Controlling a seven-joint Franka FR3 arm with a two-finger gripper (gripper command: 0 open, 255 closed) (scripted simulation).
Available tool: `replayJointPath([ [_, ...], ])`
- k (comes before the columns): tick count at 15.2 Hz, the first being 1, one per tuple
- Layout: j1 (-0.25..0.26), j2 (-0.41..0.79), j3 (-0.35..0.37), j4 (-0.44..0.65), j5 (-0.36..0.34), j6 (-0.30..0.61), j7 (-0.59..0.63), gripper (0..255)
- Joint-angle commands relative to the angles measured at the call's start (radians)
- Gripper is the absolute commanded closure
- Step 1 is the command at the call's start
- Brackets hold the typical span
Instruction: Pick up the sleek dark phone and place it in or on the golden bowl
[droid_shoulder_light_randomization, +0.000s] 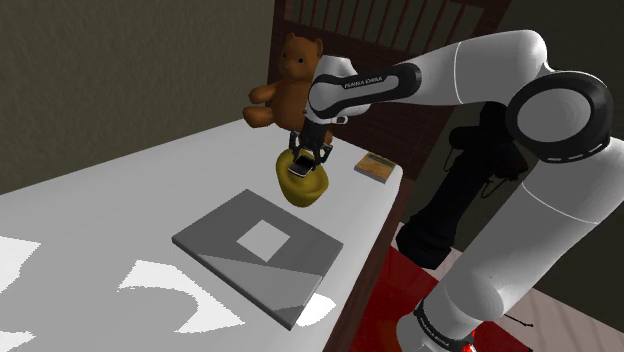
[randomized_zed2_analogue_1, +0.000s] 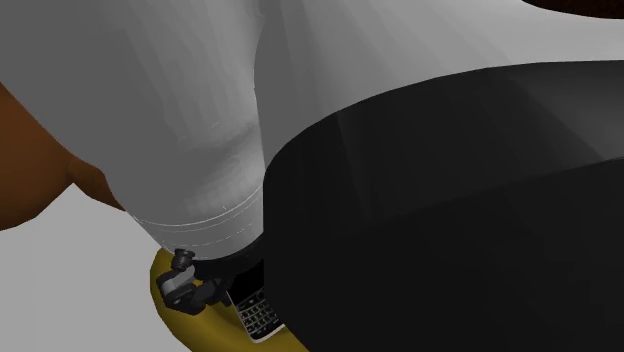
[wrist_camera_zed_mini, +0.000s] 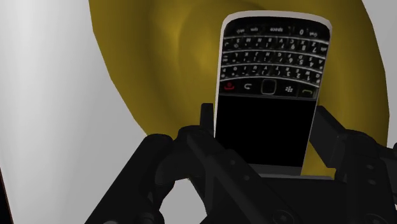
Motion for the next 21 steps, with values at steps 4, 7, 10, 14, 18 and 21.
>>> replayJointPath([
  [4, 0.0, 0.0, 0.0, 0.0, 0.0, 0.001, 0.0, 0],
  [7, 0.0, 0.0, 0.0, 0.0, 0.0, 0.001, 0.0, 0],
  [10, -0.001, -0.012, -0.001, 0.02, 0.0, -0.032, 0.0, 0],
  [14, -0.003, -0.041, -0.003, 0.082, 0.0, -0.122, -0.001, 0],
  [18, -0.003, -0.041, -0.003, 0.082, 0.0, -0.122, -0.001, 0],
  [21, -0.003, -0.041, -0.003, 0.082, 0.0, -0.122, -0.001, 0],
])
